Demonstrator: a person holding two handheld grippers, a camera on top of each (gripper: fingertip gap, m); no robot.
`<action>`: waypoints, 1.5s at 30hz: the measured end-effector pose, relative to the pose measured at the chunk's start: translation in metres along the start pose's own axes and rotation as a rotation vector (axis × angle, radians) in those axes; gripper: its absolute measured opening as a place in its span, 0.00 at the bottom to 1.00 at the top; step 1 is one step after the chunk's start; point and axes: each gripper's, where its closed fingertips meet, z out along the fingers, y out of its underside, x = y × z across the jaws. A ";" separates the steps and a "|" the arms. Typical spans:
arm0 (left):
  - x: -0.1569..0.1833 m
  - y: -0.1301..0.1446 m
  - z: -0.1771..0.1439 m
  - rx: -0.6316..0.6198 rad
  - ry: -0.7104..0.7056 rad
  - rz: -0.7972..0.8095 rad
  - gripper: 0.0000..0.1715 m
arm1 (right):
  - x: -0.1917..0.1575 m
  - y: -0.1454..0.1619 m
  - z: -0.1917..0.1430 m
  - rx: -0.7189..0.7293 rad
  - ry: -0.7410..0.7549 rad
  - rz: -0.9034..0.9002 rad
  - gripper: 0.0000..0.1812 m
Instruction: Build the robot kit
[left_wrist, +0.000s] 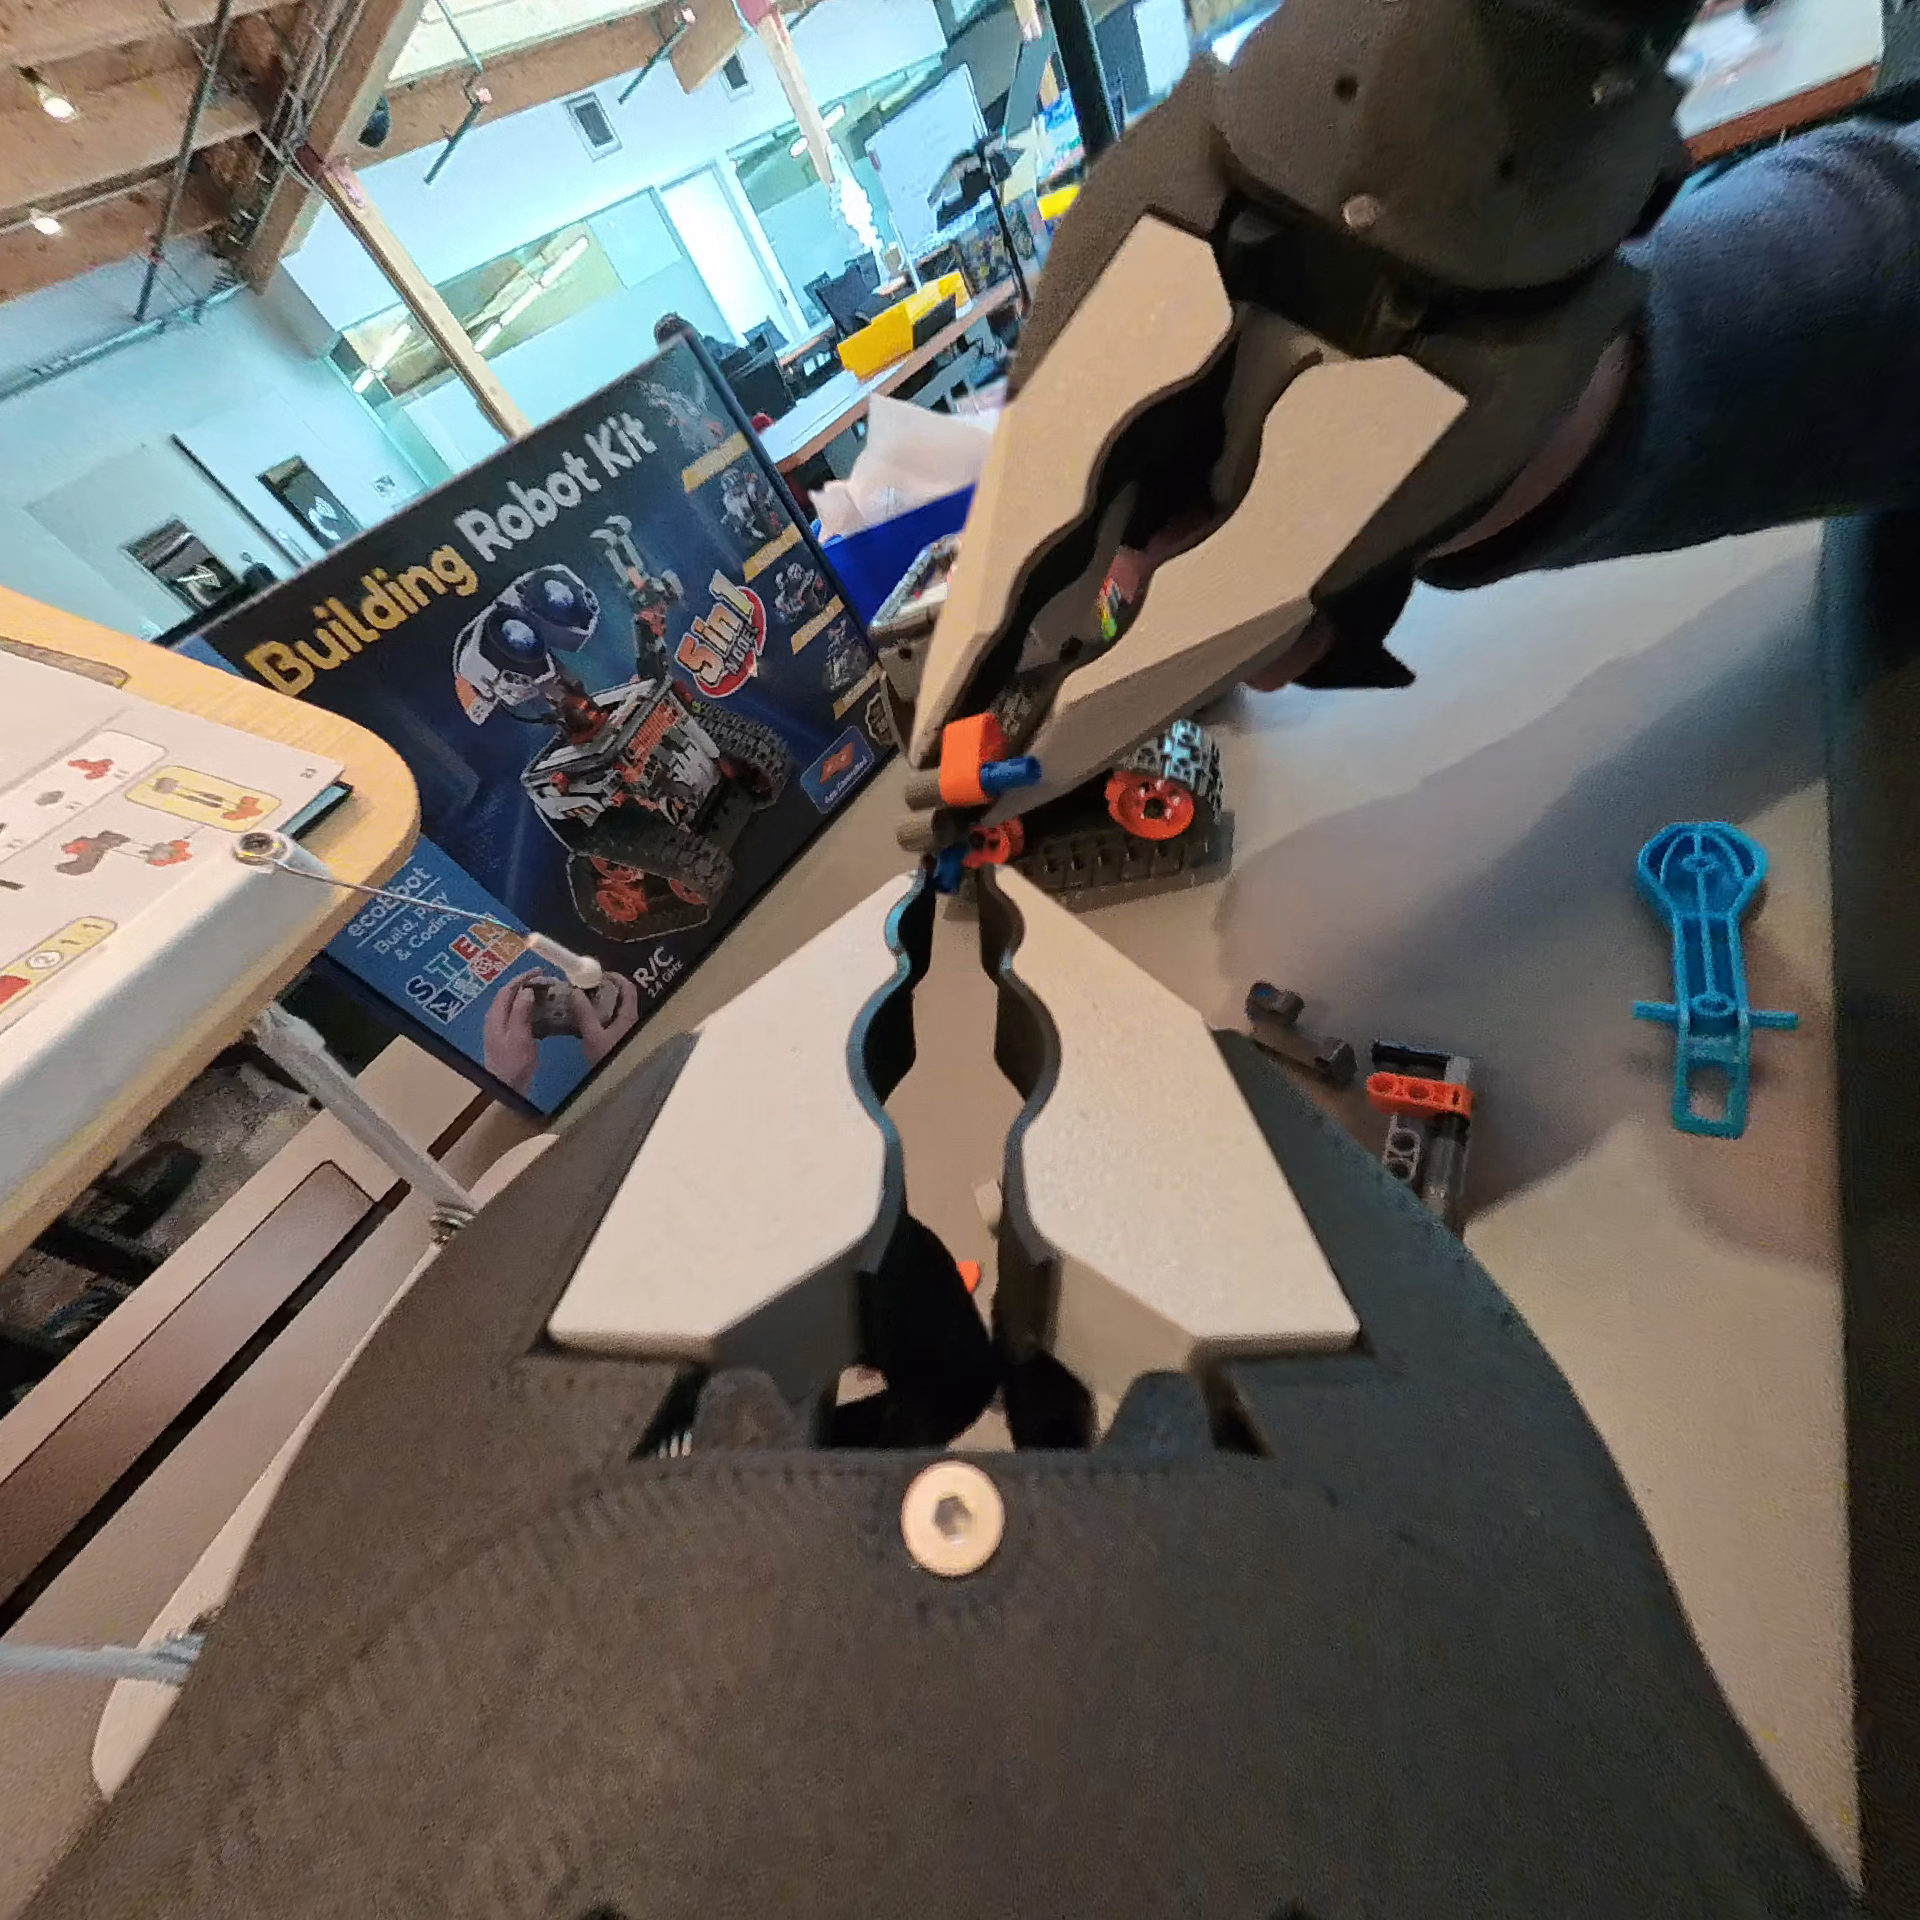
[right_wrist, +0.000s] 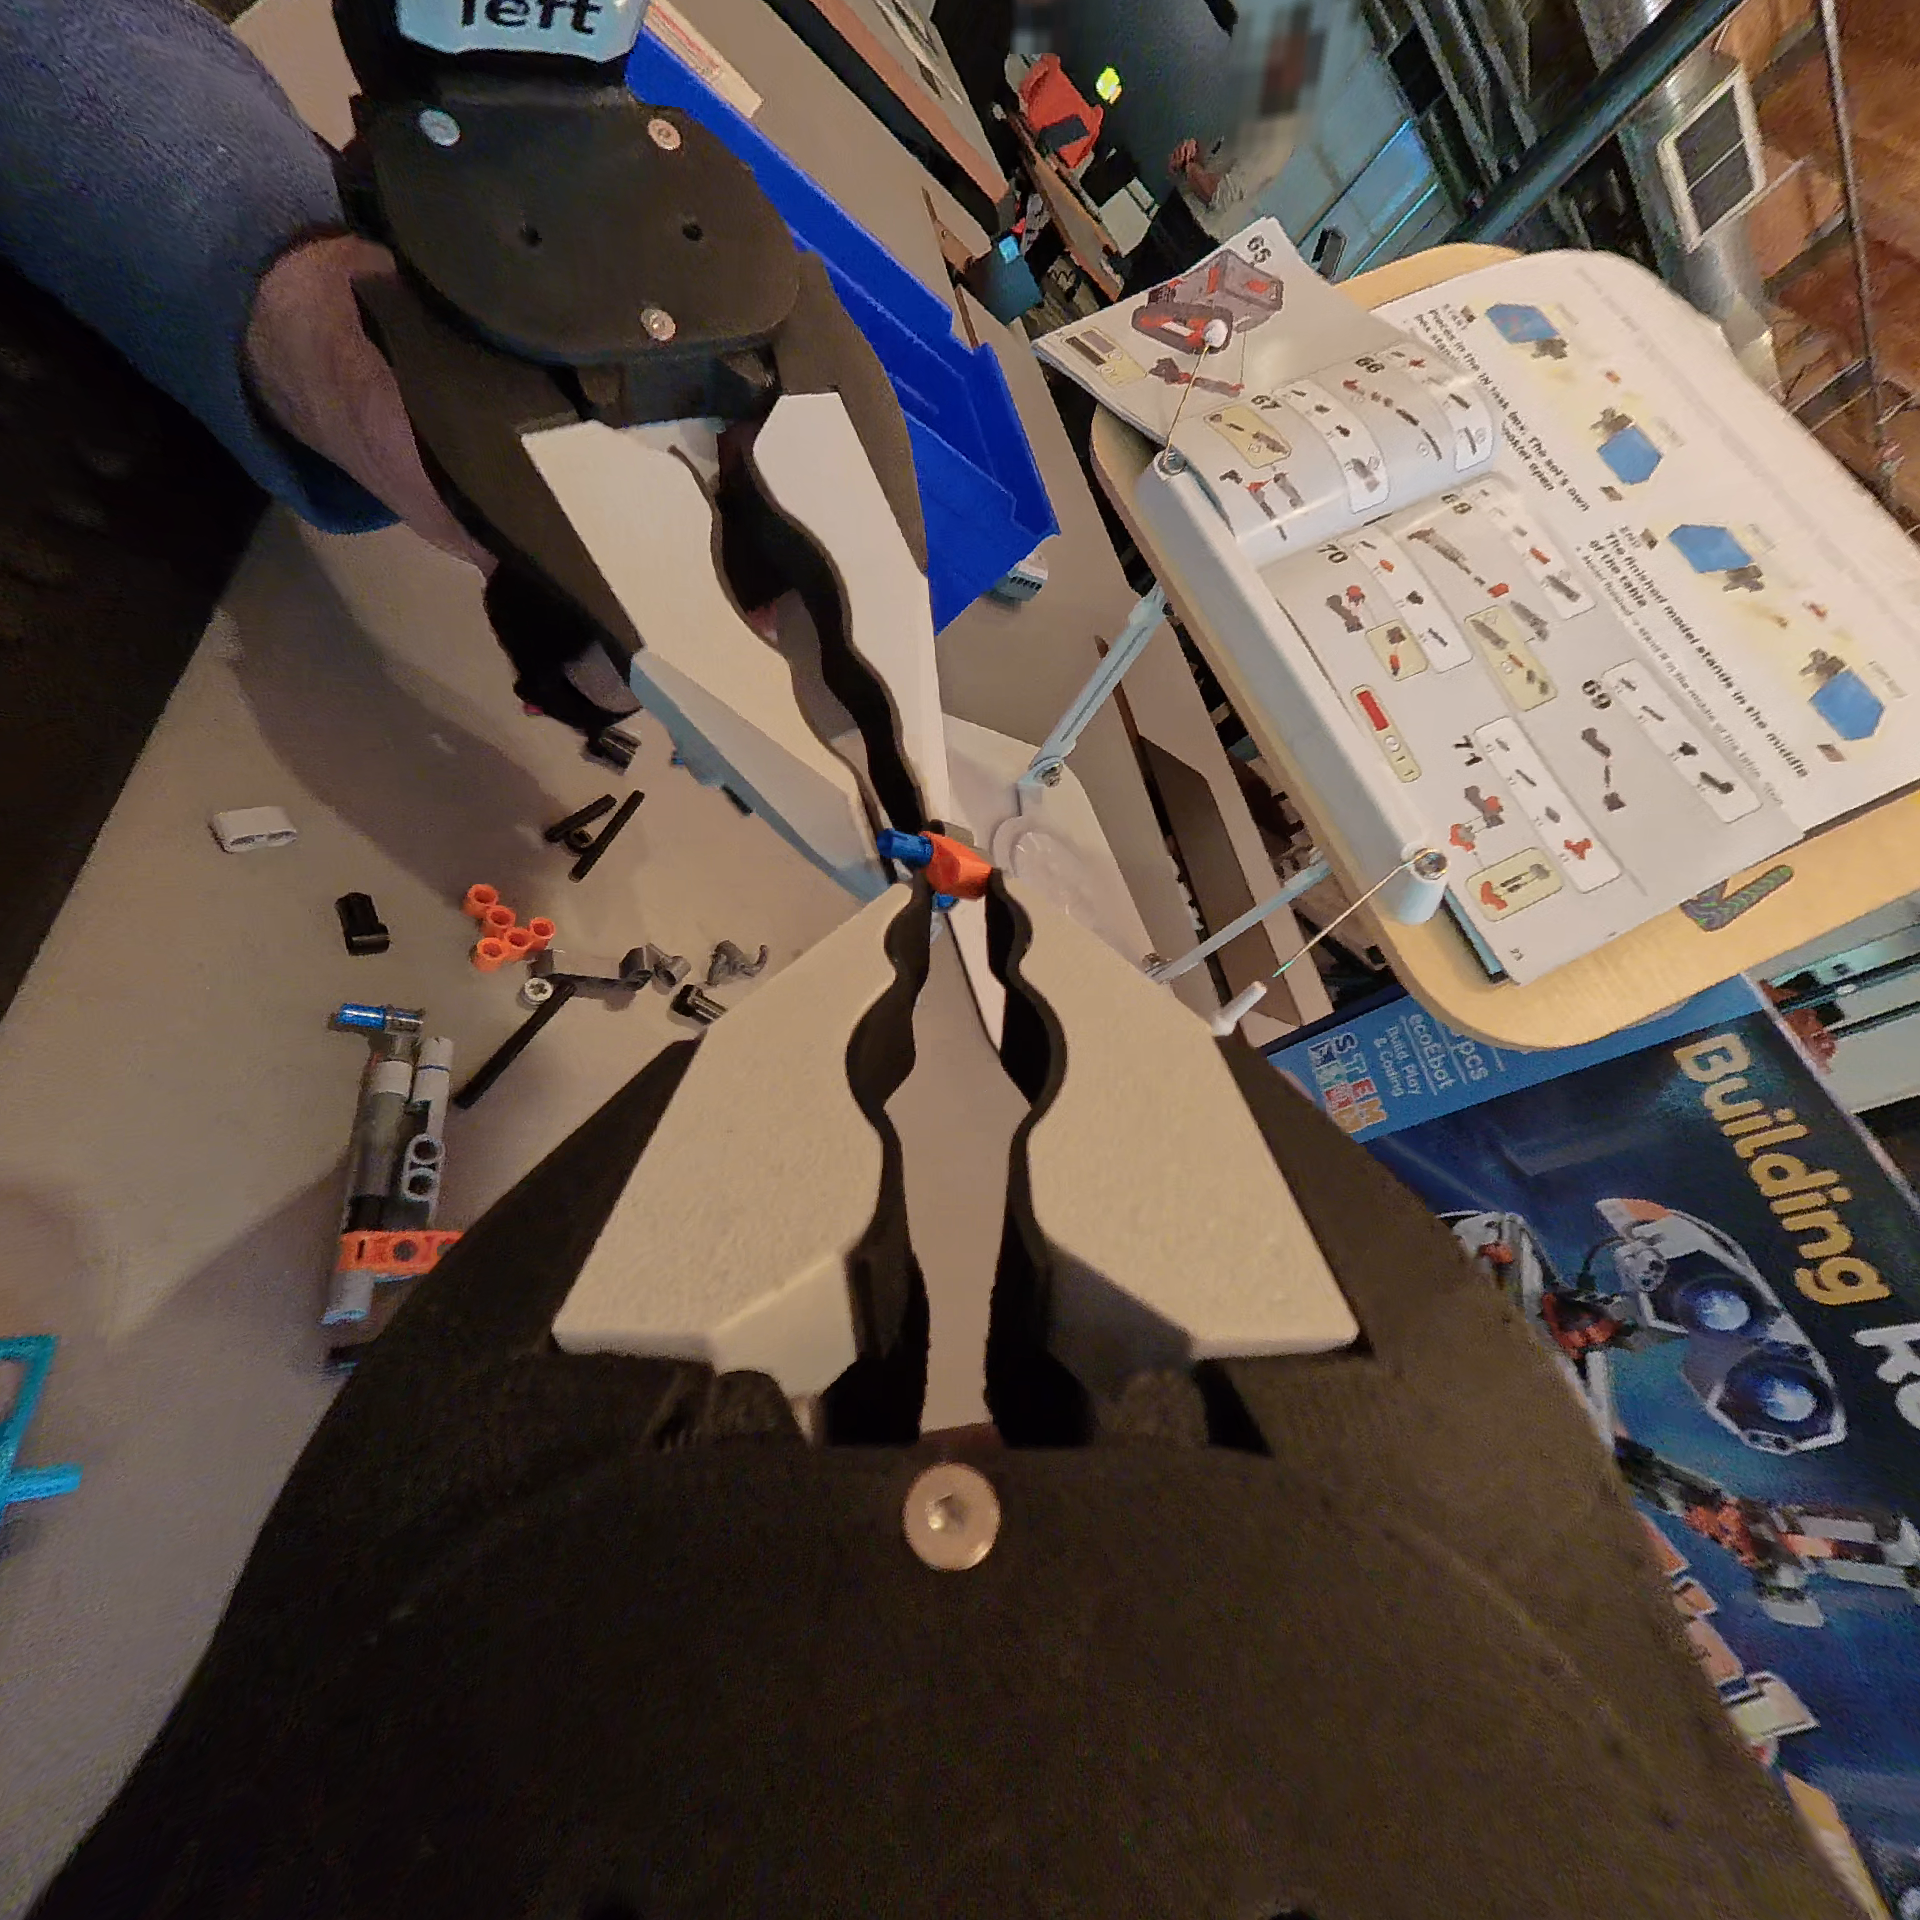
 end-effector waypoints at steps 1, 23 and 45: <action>-0.001 -0.003 -0.002 0.013 0.001 -0.011 0.04 | 0.002 0.000 -0.001 0.006 0.008 -0.011 0.04; 0.002 -0.007 0.004 0.049 0.092 -0.076 0.05 | -0.003 -0.002 -0.005 -0.038 -0.086 -0.101 0.04; -0.026 -0.021 0.003 0.025 -0.265 0.136 0.03 | 0.018 -0.016 -0.001 0.047 -0.096 0.554 0.05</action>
